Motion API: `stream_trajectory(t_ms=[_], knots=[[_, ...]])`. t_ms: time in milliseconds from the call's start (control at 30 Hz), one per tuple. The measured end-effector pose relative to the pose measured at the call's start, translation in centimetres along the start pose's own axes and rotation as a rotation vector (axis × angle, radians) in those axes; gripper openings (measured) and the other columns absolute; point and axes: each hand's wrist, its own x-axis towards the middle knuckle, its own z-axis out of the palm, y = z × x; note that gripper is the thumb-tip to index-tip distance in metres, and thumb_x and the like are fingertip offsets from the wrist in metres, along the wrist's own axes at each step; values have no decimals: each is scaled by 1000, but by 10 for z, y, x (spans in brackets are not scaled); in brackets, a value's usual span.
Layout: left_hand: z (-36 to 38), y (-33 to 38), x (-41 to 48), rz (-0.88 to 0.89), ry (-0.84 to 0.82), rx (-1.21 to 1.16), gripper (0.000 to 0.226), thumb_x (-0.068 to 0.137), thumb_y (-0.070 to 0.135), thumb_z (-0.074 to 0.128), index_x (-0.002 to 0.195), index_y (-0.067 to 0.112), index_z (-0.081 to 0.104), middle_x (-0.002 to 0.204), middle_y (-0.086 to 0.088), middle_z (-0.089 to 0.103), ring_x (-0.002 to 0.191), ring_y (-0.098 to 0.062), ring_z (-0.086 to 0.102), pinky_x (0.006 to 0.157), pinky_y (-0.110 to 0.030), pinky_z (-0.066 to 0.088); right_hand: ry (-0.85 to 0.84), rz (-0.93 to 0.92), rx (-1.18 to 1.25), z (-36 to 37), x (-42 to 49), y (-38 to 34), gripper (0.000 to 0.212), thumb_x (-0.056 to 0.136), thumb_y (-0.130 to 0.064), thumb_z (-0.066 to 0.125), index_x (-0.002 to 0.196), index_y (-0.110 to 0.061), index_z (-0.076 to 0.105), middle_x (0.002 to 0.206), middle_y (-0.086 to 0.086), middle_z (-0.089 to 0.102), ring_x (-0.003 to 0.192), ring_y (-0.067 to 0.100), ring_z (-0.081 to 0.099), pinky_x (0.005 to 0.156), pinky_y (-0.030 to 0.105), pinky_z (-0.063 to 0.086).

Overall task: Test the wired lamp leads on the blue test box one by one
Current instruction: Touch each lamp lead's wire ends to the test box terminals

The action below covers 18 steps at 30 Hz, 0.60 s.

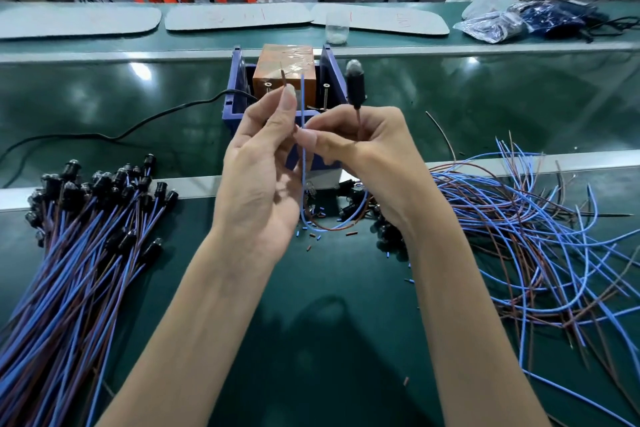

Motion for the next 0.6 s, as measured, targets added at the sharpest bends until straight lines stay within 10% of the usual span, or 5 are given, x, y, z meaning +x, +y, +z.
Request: stream_trajectory(t_ms=[367,600], knots=[[-18,-3,12,171,219,284,15,100,19,50,100,22,65,63,6,47,42,-3,28,45,-15,26,309,133,109,-10,10,7,14,101,-15,49,87,-13,45,48,-2,59,34,5,39,39,12,32],[-28,-9,23,209,199,508,42,102,0,34,143,8,41,85,6,70,55,1,56,56,-11,43,472,246,12,-19,17,19,27,95,0,41,90,-14,63,57,-6,43,39,1,33,38,11,25]])
